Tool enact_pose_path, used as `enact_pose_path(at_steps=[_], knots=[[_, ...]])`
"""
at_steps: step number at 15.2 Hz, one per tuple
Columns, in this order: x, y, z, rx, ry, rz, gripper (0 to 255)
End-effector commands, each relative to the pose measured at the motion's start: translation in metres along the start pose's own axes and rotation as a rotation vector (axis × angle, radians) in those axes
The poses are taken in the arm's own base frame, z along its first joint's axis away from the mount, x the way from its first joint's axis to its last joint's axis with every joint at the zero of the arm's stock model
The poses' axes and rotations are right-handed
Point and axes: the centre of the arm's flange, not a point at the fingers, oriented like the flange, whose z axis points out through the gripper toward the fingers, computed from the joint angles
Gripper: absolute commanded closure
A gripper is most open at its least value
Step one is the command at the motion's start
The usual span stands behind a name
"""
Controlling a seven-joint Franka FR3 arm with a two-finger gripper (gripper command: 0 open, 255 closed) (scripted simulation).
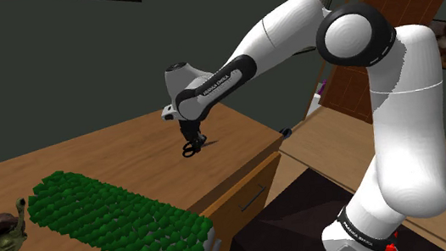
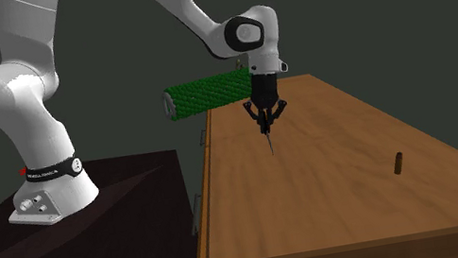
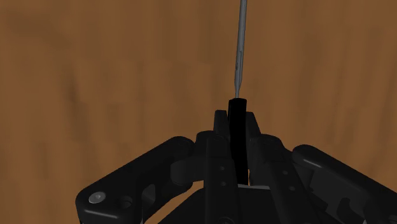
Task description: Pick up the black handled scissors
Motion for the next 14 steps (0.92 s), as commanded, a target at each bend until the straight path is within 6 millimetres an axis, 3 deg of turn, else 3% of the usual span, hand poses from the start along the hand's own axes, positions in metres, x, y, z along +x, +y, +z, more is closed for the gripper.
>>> enact_pose_path(at_steps=[1, 4, 14], knots=[[0.0, 0.0, 0.0, 0.0, 0.0, 0.0, 255], [0.0, 0.0, 0.0, 0.0, 0.0, 0.0, 255], [-0.011, -0.006, -0.051, 0.0, 0.0, 0.0, 255]])
